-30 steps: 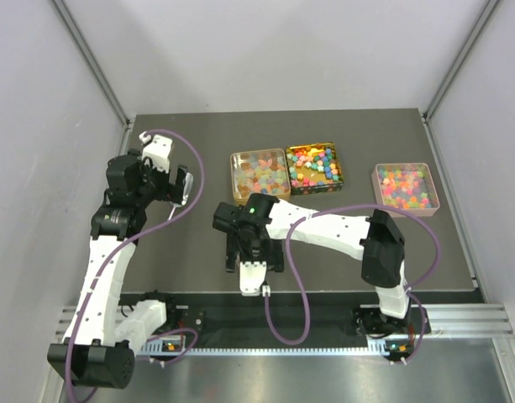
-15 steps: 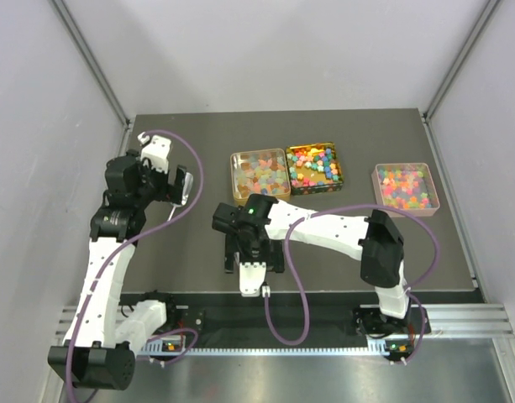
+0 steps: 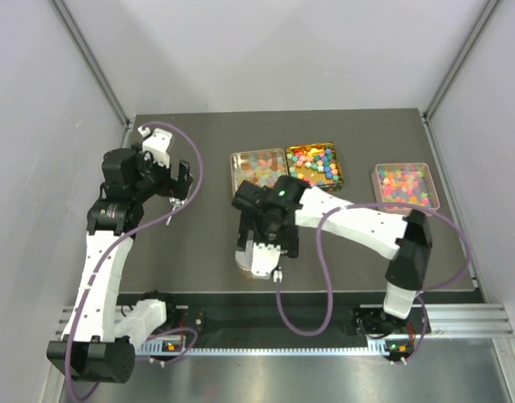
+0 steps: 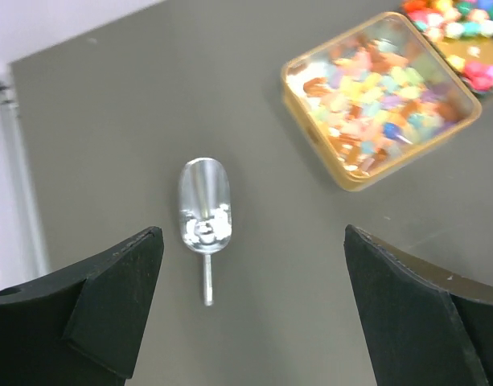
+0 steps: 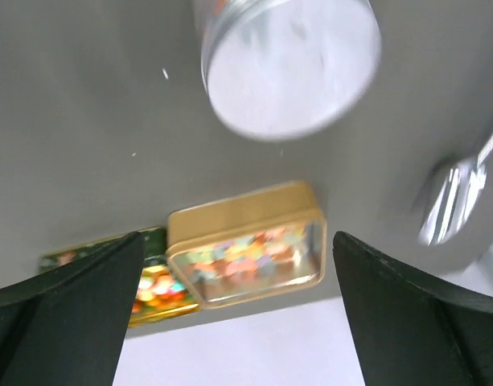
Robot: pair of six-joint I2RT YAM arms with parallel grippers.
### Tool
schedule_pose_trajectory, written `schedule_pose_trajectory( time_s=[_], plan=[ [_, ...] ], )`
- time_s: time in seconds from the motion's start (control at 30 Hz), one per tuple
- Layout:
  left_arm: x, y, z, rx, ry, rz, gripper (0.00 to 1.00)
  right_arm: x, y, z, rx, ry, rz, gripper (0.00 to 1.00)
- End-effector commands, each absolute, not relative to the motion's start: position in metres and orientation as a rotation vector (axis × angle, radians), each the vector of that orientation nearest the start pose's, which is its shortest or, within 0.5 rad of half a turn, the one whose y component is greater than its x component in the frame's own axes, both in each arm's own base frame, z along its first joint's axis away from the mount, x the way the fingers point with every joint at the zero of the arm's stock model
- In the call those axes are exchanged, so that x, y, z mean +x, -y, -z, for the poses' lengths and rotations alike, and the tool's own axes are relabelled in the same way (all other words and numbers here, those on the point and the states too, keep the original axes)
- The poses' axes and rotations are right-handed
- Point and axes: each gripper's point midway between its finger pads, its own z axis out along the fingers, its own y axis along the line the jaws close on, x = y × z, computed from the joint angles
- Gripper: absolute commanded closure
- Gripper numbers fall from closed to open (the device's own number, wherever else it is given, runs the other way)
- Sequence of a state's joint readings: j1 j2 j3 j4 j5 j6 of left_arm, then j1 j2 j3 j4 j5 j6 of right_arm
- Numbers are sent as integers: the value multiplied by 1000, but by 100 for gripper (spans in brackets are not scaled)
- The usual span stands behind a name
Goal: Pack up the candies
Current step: Close the bottle lid on the packing bottle.
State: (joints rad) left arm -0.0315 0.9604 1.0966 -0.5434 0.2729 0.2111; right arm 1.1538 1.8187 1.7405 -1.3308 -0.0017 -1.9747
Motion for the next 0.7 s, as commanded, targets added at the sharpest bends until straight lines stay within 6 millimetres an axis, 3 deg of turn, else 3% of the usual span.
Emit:
schedule_pose_trajectory(
  time_s=[0.0, 0.03, 0.07, 0.1, 0.13, 0.17, 0.2, 0.23, 0.27, 0.3, 0.33, 0.37, 0.4, 0.47, 0.5, 0.53, 0.57, 0.6, 0.67],
  plan=[
    [282, 77, -264, 500, -2047, 382, 5, 191, -305, -218, -2850, -385, -63, 0],
    [272, 82, -256, 563, -2069, 416, 7, 207, -306, -226, -2749, -541, -92, 0],
    [262, 85, -245, 601, -2106, 454, 12, 203, -312, -232, -2598, -808, -248, 0],
    [248, 90, -235, 719, -2108, 485, 15, 208, -315, -240, -2473, -961, -338, 0],
    [227, 89, -219, 792, -2169, 509, 17, 234, -312, -246, -2286, -1147, -410, 0],
    [210, 89, -198, 880, -2204, 538, 23, 219, -315, -257, -2068, -1372, -680, 0],
    [202, 84, -186, 1098, -2133, 478, 30, 213, -306, -237, -1963, -1547, -831, 0],
    [188, 78, -175, 1180, -2127, 445, 34, 231, -303, -236, -1789, -1626, -905, 0],
    [178, 73, -146, 1244, -2148, 433, 36, 214, -301, -242, -1634, -1739, -1071, 0],
    [178, 68, -136, 1332, -2094, 375, 38, 201, -290, -207, -1579, -1865, -1139, 0],
    [180, 66, -134, 1381, -2017, 308, 40, 204, -291, -203, -1531, -1854, -1141, 0],
    [171, 67, -115, 1444, -1992, 319, 44, 194, -288, -201, -1487, -1887, -1184, 0],
    [173, 68, -110, 1519, -1904, 288, 50, 182, -281, -182, -1467, -1954, -1225, 0],
    [175, 77, -103, 1522, -1793, 282, 53, 176, -279, -178, -1389, -2004, -1287, 0],
    [173, 81, -101, 1540, -1750, 286, 56, 171, -275, -164, -1347, -2063, -1309, 0],
    [171, 84, -100, 1546, -1716, 293, 70, 178, -277, -164, -1308, -2038, -1312, 0],
    [165, 91, -93, 1550, -1692, 351, 75, 177, -277, -164, -1237, -2075, -1336, 0],
    [162, 94, -89, 1577, -1660, 363, 78, 182, -279, -156, -1208, -2063, -1333, 0],
    [146, 103, -76, 1617, -1614, 449, 70, 189, -279, -149, -1105, -2116, -1350, 0]
  ],
)
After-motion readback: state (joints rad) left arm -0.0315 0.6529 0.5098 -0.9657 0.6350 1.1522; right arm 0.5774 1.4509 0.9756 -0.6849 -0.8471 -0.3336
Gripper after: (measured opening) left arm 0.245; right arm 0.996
